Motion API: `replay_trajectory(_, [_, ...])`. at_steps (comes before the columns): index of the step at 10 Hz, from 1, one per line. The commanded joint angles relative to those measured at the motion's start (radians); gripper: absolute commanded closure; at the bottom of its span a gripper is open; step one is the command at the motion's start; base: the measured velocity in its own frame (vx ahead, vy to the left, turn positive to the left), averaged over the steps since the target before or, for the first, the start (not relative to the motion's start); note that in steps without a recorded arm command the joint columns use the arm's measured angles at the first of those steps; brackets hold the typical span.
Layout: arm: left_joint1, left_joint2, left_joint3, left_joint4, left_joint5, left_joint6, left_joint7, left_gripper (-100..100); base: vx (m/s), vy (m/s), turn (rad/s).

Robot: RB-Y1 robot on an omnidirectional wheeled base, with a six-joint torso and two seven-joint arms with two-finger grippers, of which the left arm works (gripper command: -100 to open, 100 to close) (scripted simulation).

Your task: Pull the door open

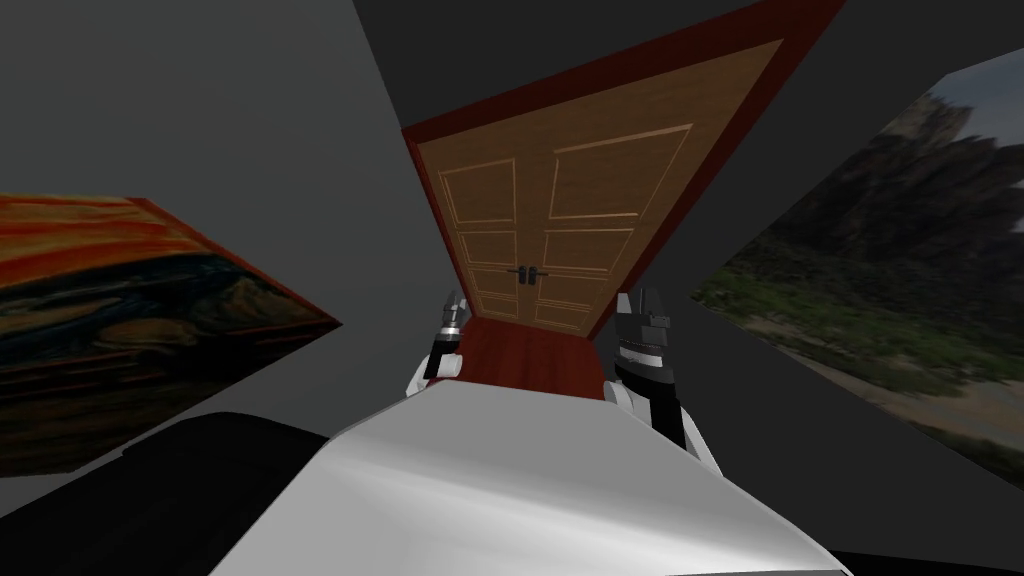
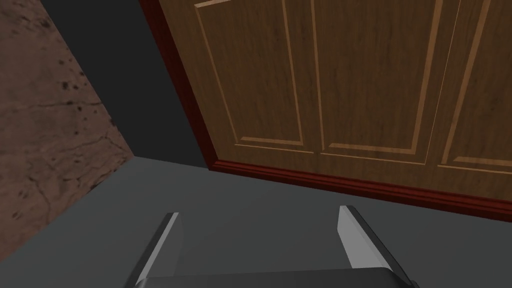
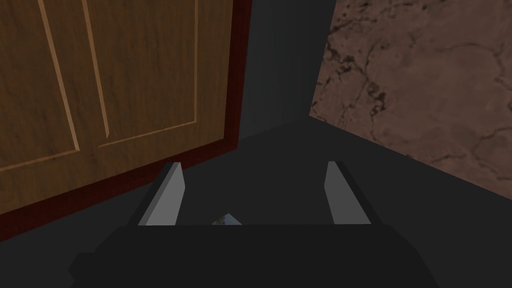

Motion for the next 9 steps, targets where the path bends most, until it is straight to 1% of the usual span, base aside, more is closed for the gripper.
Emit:
replay_trajectory(1, [-0.016,0.008,-0.003,0.038,0.002,0.005,0.008,-100,0.087,-0.055,-0.061])
replay_trajectory(9, [-0.128,0.05,-0.011,0.244,0.015,0.039,0.048,-100,0.104,-0.037,-0.064])
